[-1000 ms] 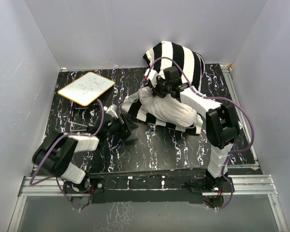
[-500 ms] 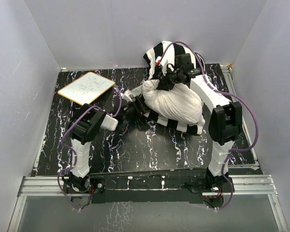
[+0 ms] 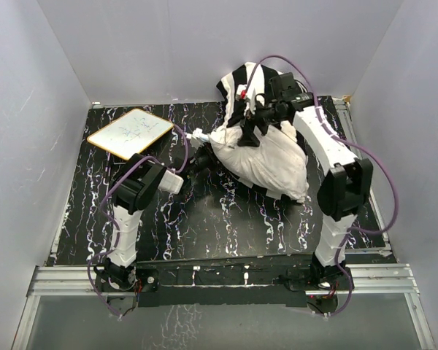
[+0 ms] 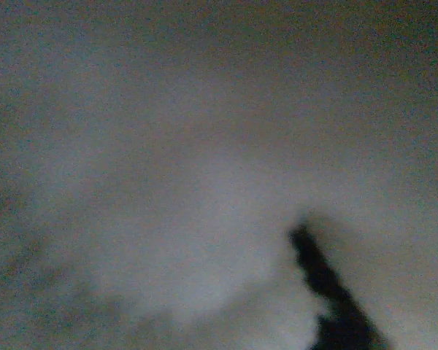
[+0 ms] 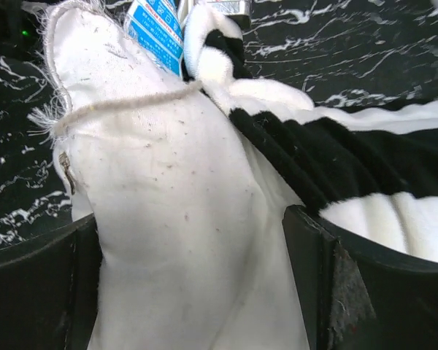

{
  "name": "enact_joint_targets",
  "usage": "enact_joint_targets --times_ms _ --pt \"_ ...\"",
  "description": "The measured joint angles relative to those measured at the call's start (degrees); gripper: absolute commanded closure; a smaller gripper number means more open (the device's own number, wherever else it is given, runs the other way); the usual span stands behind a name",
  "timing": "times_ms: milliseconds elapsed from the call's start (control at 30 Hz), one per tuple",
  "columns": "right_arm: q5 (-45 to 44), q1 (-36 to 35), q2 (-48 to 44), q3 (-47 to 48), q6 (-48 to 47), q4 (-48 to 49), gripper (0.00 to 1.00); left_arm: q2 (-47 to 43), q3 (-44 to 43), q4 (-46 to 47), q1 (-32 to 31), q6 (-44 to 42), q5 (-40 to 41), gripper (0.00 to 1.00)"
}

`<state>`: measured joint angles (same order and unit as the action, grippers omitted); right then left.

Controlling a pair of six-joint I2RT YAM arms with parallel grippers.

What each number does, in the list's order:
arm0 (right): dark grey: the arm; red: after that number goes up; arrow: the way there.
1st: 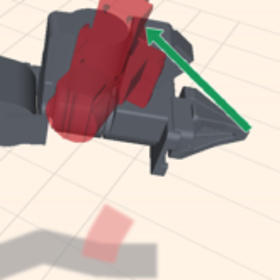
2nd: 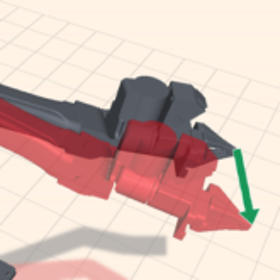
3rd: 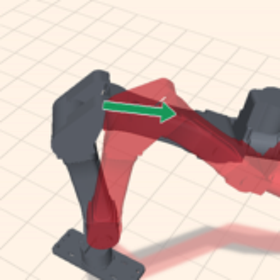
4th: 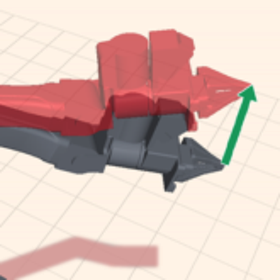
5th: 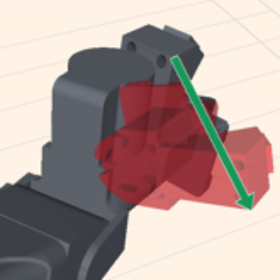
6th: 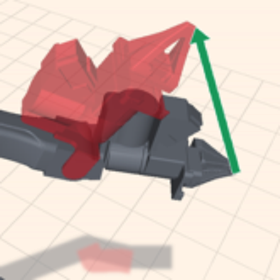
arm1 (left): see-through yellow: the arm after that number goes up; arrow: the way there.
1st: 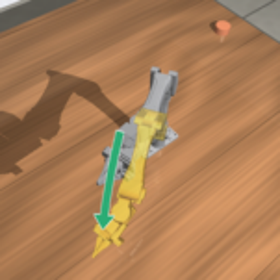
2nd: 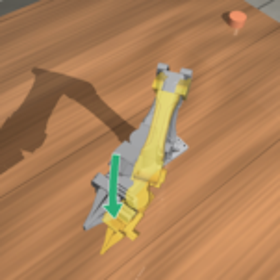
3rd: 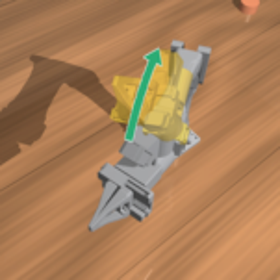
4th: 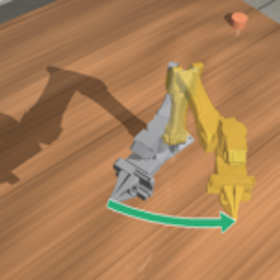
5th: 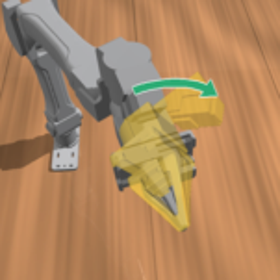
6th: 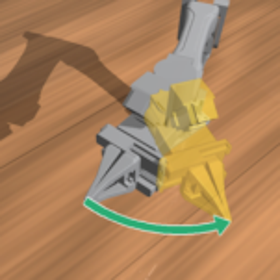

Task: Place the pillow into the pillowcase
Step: Stuff the pillow into the pillowcase.

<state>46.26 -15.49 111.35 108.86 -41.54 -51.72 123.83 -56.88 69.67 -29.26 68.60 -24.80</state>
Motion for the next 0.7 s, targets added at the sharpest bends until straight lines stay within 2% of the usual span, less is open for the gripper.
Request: enact_joint_targets --times_ms 133,300,433,467,567,600,633,700 --pt "-3.08 -1.53 -9.77 -4.74 -3.61 0.02 0.02 -1.7 0.0 -0.74 -0.28 1.14 -0.11 1.0" --pt "-12.37 -11.06 -23.08 -17.64 -4.46 9.6 0.02 -4.9 -0.02 -3.04 -1.09 0.76 -0.74 1.0" --pt "-18.62 -16.06 -24.17 -27.19 -3.3 18.14 0.04 -7.54 0.0 -5.07 -1.57 0.24 -1.16 1.0" --pt "-19.98 -16.02 -23.76 -29.18 -3.06 19.93 0.12 -8.31 0.0 -5.53 -1.62 0.07 -1.2 1.0" --pt "-25.68 -15.58 -22.4 -36.46 -3.04 26.88 0.65 -10.71 0.76 -6.45 -1.62 -0.7 -1.29 1.0" --pt "-27.36 -15.58 -22.36 -37.94 -3.43 28.74 0.76 -11.65 1.55 -7.19 -1.62 -1.16 -1.29 1.0" --pt "-29.09 -15.47 -22.36 -39.34 -3.41 31.17 0.84 -12.55 2.6 -8.02 -1.62 -1.62 -1.05 1.0" --pt "-30.86 -14.64 -22.36 -40.5 -3.23 34.64 0.92 -14.12 4.87 -8.68 -1.38 -2.03 -0.2 1.0"
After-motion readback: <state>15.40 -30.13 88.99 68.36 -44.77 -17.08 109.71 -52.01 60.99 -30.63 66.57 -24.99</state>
